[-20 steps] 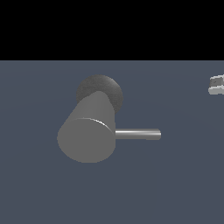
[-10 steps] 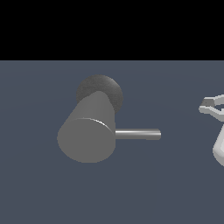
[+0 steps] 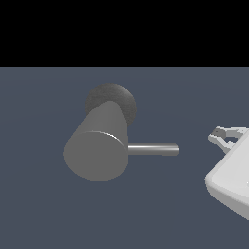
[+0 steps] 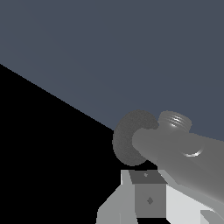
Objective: Turn on the faucet by rotating a designated handle.
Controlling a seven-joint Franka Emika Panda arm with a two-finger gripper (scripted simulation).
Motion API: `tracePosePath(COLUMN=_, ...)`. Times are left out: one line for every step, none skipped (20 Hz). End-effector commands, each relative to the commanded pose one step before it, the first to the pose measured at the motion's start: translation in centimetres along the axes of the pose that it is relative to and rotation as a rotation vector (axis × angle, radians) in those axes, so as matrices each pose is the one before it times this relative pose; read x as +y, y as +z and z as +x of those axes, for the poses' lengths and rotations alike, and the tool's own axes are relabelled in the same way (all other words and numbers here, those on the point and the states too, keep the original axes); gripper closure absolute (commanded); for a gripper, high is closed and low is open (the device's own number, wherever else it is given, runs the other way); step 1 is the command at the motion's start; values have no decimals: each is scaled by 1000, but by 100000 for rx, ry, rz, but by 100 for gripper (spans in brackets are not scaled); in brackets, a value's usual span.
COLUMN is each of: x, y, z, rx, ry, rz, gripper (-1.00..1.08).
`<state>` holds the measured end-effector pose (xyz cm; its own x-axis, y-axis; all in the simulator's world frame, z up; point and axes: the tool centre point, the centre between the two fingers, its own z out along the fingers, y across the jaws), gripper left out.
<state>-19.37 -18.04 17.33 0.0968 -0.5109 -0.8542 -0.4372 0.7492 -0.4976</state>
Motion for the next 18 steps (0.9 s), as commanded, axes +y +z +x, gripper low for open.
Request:
tracePosePath(x=724, y=278, z=606, rx=14, ry=3997, rz=3959, gripper=108)
tracePosePath(x=296, y=117, z=231, rx=-23, ry=1604, rz=1490, gripper=108)
tracePosePath(x=295, y=118, z=228, rx=-26, ry=1597, rz=1476, gripper=108)
tracePosePath(x=294, y=118, z=226, rx=-29, ry=1590, rz=1462, gripper=108)
tracePosePath(x=294, y=118, z=223, rx=-32, ry=1581, rz=1447, gripper=108)
tracePosePath(x=292, y=118, z=220, rx=-35, ry=1571, rz=1431, gripper=108)
tracePosePath(x=291, y=117, z=217, rx=-38, ry=1560, rz=1414, gripper=108)
tracePosePath(x=289, y=117, z=214, rx=-40, ry=1548, rz=1397, gripper=108)
tracePosePath(x=287, y=117, z=210, rx=-43, ry=1535, rz=1379, gripper=108)
tracePosePath(x=285, y=117, z=207, rx=-45, ry=1521, rz=1361, gripper=108)
tracePosePath(x=282, y=117, z=203, rx=-47, ry=1506, rz=1342, gripper=108)
tracePosePath(x=280, y=117, z=200, rx=-50, ry=1492, rz=1323, gripper=108)
tracePosePath(x=277, y=116, z=196, rx=-52, ry=1477, rz=1305, gripper=108)
tracePosePath(x=275, y=117, z=192, rx=-54, ry=1460, rz=1285, gripper=108)
tracePosePath(x=272, y=116, z=189, rx=-56, ry=1446, rz=1267, gripper=108)
tracePosePath(x=269, y=116, z=186, rx=-57, ry=1431, rz=1249, gripper=108)
tracePosePath(x=267, y=116, z=182, rx=-59, ry=1416, rz=1231, gripper=108)
tracePosePath(x=264, y=117, z=179, rx=-61, ry=1401, rz=1214, gripper=108)
